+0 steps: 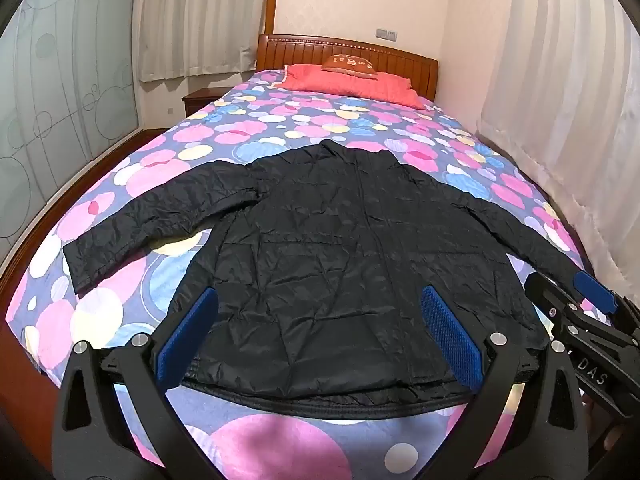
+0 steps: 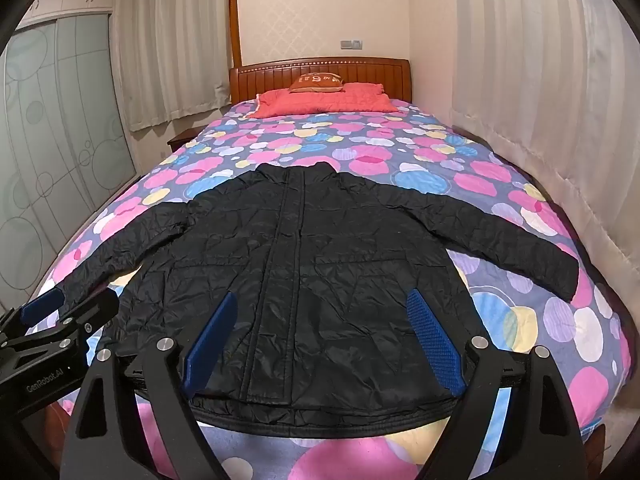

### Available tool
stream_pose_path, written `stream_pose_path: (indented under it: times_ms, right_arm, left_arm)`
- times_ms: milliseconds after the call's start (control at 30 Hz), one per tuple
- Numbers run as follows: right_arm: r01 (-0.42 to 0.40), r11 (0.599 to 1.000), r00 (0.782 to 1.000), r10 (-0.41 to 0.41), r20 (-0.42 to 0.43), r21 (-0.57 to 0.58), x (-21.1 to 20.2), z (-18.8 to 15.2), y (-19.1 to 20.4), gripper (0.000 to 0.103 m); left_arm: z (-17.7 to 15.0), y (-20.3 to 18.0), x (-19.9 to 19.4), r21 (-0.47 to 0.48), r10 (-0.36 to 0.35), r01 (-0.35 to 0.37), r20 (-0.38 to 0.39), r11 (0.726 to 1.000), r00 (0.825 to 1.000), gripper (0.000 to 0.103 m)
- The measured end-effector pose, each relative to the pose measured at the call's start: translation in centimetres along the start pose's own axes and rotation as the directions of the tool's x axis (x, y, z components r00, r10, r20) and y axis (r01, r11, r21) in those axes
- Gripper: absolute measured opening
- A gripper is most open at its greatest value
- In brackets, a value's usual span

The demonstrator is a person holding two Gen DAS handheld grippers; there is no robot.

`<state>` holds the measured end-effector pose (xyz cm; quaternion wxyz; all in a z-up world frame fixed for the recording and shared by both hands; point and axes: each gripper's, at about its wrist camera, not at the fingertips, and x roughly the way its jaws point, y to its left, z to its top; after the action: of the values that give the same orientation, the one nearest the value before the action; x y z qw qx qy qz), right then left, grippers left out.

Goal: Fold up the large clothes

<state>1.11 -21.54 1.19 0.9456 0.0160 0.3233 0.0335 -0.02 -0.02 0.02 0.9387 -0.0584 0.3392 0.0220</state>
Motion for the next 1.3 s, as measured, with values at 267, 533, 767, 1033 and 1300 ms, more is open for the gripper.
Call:
stream_pose_path:
  times_ms: [267, 533, 767, 1033, 1300]
  right_arm:
    - [-0.001, 1.0, 1.0, 0.001, 0.001, 0.0, -0.09, 0.02, -0.02, 0.085]
    - [0.001, 1.0, 1.0, -0.001, 0.001, -0.001, -0.11, 0.05, 0.01, 0.085]
    - [0.0, 1.0, 1.0, 0.0, 0.0, 0.0, -0.16, 0.09, -0.01, 0.085]
    - [0.002, 1.0, 1.0, -0.002, -0.002, -0.002, -0.24, 0.14, -0.05, 0.085]
    - [0.002, 1.0, 1.0, -0.002, -0.002, -0.002, -0.22, 0.12, -0.09, 0.085]
  left_arm:
    - [0.02, 0.07, -0.03, -0.003, -0.003, 0.003, 0.002, 1.0, 1.0, 0.101]
    - [0.05, 0.07, -0.1, -0.003, 0.001, -0.001, 0.003, 1.0, 1.0, 0.101]
    - [0.01, 0.0, -0.02, 0.002, -0.001, 0.001, 0.002, 1.0, 1.0, 0.101]
    - [0.02, 0.02, -0.01, 0.003, 0.001, -0.001, 0.003, 1.0, 1.0, 0.101]
    - [0.01, 0.0, -0.01, 0.003, 0.0, 0.0, 0.002, 1.0, 1.0, 0.101]
